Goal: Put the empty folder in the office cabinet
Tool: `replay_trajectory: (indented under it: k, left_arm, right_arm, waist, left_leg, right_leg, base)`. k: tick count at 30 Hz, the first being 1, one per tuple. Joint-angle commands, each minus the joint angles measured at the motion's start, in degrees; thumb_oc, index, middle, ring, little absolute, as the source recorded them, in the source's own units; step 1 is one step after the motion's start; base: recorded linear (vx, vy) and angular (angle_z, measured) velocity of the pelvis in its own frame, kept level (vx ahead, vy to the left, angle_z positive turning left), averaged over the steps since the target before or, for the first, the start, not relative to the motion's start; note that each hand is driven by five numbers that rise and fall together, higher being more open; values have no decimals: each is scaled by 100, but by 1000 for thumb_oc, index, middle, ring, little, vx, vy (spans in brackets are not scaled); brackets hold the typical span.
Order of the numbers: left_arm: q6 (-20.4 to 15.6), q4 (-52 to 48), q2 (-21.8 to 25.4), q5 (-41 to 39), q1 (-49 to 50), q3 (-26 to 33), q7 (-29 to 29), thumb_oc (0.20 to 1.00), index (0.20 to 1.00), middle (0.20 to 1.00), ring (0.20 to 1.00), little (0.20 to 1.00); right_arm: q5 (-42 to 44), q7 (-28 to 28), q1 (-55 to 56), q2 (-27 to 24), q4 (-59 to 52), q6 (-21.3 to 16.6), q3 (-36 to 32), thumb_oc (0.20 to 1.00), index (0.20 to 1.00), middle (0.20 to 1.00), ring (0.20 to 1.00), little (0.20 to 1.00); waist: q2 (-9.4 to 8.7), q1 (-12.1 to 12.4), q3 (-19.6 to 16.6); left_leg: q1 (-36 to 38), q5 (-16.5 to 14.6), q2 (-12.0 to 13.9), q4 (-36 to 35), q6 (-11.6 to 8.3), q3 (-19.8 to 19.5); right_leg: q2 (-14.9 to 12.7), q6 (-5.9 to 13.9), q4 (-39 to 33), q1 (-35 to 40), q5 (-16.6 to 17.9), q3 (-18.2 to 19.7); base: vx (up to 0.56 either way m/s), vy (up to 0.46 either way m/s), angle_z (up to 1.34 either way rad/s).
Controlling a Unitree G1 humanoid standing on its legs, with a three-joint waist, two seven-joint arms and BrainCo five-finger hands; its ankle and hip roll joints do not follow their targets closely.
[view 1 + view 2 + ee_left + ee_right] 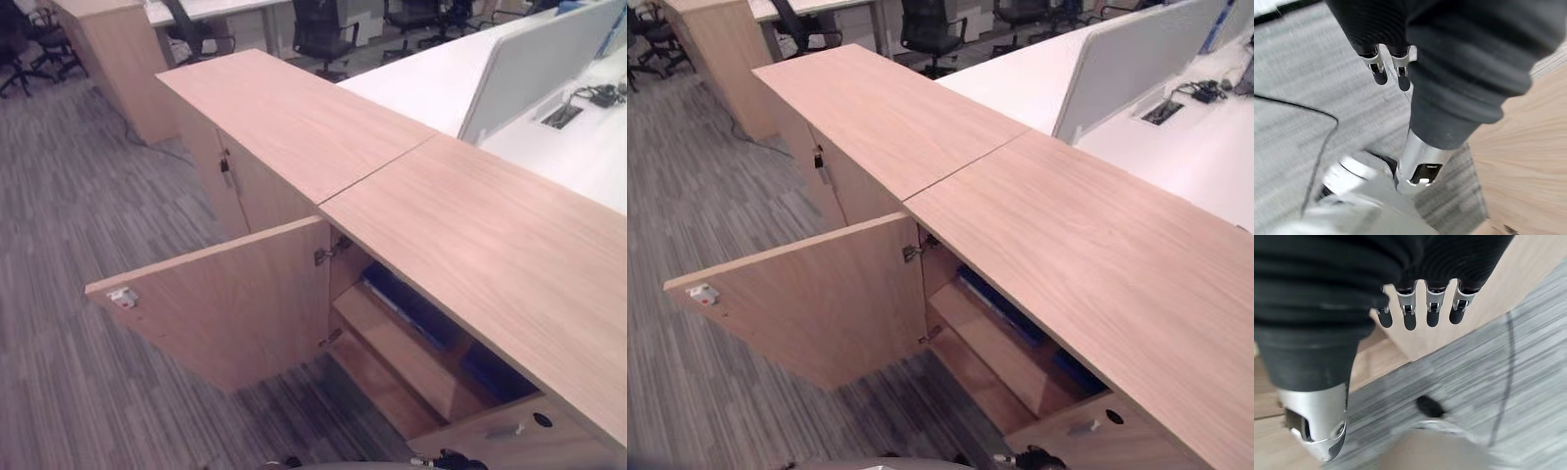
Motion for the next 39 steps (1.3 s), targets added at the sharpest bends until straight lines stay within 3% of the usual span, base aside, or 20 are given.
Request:
replay_trajectory:
  k: [1,2,3,4,5,9,12,14,16,17,19,22,24,27,29,31,33,35,37,39]
  left_arm:
    - [-101,230,202,-371,-247,222,228,1000,1000,1000,1000,1000]
    - [-108,134,243,-506,-296,313,330,1000,1000,1000,1000,1000]
    - [-108,135,243,-506,-296,312,330,1000,1000,1000,1000,1000]
    - [-131,42,324,-606,-292,440,376,1000,1000,1000,1000,1000]
    - [-70,-188,1137,-555,373,1105,106,1000,1000,1000,1000,1000]
    - [-261,-403,1576,-455,422,1394,218,1000,1000,1000,1000,1000]
    - [-254,-1192,2312,-567,278,1739,393,1000,1000,1000,1000,1000]
    - [-570,-3433,1934,-571,1144,2032,645,1000,1000,1000,1000,1000]
    - [-616,-4160,1577,-434,1474,2139,689,1000,1000,1000,1000,1000]
    - [-622,-5066,1114,-208,1876,2286,702,1000,1000,1000,1000,1000]
    - [-515,-6125,899,126,2239,2449,645,1000,1000,1000,1000,1000]
    - [-541,-6372,807,94,2267,2461,633,1000,1000,1000,1000,1000]
    - [-644,-6445,880,1,2065,2373,647,1000,1000,1000,1000,1000]
    - [-812,-6388,1032,-267,1675,2220,646,1000,1000,1000,1000,1000]
    - [-879,-6282,1258,-423,1432,2154,638,1000,1000,1000,1000,1000]
    - [-993,-5919,1704,-653,969,2015,573,1000,1000,1000,1000,1000]
    - [-1032,-5742,1821,-718,771,1938,542,1000,1000,1000,1000,1000]
    - [-1053,-5602,1886,-765,565,1814,503,1000,1000,1000,1000,1000]
    - [-1051,-5338,1972,-762,339,1652,487,1000,1000,1000,1000,1000]
    - [-1061,-5132,2061,-881,124,1476,414,1000,1000,1000,1000,1000]
  right_arm:
    - [138,-80,34,44,-7,-88,-80,1000,1000,1000,1000,1000]
    - [150,-110,-3,-10,-27,-90,-110,1000,1000,1000,1000,1000]
    - [150,-110,-2,-10,-27,-90,-110,1000,1000,1000,1000,1000]
    - [184,-157,-39,-30,-30,-82,-119,1000,1000,1000,1000,1000]
    - [328,-81,-18,-198,-72,-127,-318,1000,1000,1000,1000,1000]
    - [346,-100,6,-254,117,-117,-476,1000,1000,1000,1000,1000]
    - [348,-68,58,-407,120,-72,-602,1000,1000,1000,1000,1000]
    - [403,-105,200,-523,87,-59,-927,1000,1000,1000,1000,1000]
    - [363,-115,215,-565,95,-42,-1067,1000,1000,1000,1000,1000]
    - [275,-107,214,-674,159,25,-1330,1000,1000,1000,1000,1000]
    - [184,-52,292,-793,196,108,-1498,1000,1000,1000,1000,1000]
    - [122,-19,358,-954,238,172,-1628,1000,1000,1000,1000,1000]
    - [153,-3,431,-984,212,178,-1801,1000,1000,1000,1000,1000]
    - [287,13,563,-927,114,191,-2043,1000,1000,1000,1000,1000]
    - [466,13,568,-862,5,184,-2183,1000,1000,1000,1000,1000]
    - [673,6,456,-762,-127,162,-2187,1000,1000,1000,1000,1000]
    - [685,28,382,-730,-191,157,-2143,1000,1000,1000,1000,1000]
    - [716,21,267,-736,-253,138,-2093,1000,1000,1000,1000,1000]
    - [844,-10,121,-661,-303,101,-1977,1000,1000,1000,1000,1000]
    - [898,26,110,-570,-281,69,-1878,1000,1000,1000,1000,1000]
  waist:
    - [-21,101,158]
    - [-46,58,228]
    - [-46,58,223]
    - [-59,56,274]
    - [-6,187,274]
    - [34,207,227]
    - [229,63,92]
    - [323,88,84]
    - [381,94,86]
    - [526,102,71]
    - [686,98,31]
    - [825,108,-15]
    - [883,50,-52]
    - [793,-51,-55]
    - [674,-115,-27]
    - [586,-236,62]
    - [588,-207,123]
    - [599,-145,220]
    - [697,-157,277]
    - [593,-169,301]
  left_leg:
    - [-747,549,122,-102,-292,305]
    - [-934,492,331,158,-219,1018]
    - [-941,491,331,161,-219,1018]
    - [-961,418,558,320,-136,1636]
    - [-865,236,784,584,-145,2018]
    - [-539,133,1031,618,-235,1946]
    - [-144,710,1688,220,-377,1991]
    - [-95,1118,1966,102,-467,1892]
    - [-93,1341,2083,84,-572,1799]
    - [-100,1729,2226,71,-767,1594]
    - [-142,2043,2277,-12,-933,1354]
    - [-166,1979,2159,-173,-1029,930]
    - [-144,1418,1968,-204,-1013,816]
    - [14,237,1552,-265,-820,1130]
    - [166,-214,1237,-351,-563,1285]
    - [209,-409,755,-384,-248,1540]
    - [245,-455,639,-394,-184,1729]
    - [243,-478,519,-349,-96,1924]
    - [226,-552,419,-261,24,2059]
    - [153,-431,173,-207,208,2112]
  right_leg:
    - [-372,451,94,283,-458,-273]
    - [-460,477,134,231,-423,-334]
    - [-460,477,136,225,-423,-334]
    - [-497,476,150,212,-388,-361]
    - [-524,460,119,192,-322,-375]
    - [-573,457,149,190,-335,-349]
    - [-713,528,282,67,-431,-470]
    - [-845,575,365,76,-453,-617]
    - [-958,625,397,84,-438,-670]
    - [-1217,746,472,84,-374,-710]
    - [-1416,878,464,106,-277,-722]
    - [-1716,1102,386,123,-48,-595]
    - [-1939,1254,342,148,140,-536]
    - [-2489,1477,349,159,523,-547]
    - [-2808,1542,338,-56,1092,-331]
    - [-3125,1542,237,-550,2110,-170]
    - [-3156,1542,191,-708,2275,-214]
    - [-3170,1542,212,-873,2296,-418]
    - [-2992,1542,433,-804,1752,-604]
    - [-2900,1458,1039,-694,1359,-342]
  base:
    - [-146,25,50]
    - [-78,18,53]
    - [-123,7,48]
    - [-94,2,29]
    - [-93,1,4]
    - [13,46,-1]
    - [14,169,20]
    - [-17,211,17]
    - [3,257,21]
    - [33,376,24]
    - [35,390,44]
    - [65,457,19]
    - [51,421,-3]
    - [36,436,11]
    - [-21,456,17]
    - [-154,481,-7]
    - [-168,342,-54]
    - [-139,290,-81]
    - [-125,299,-57]
    - [-148,303,-21]
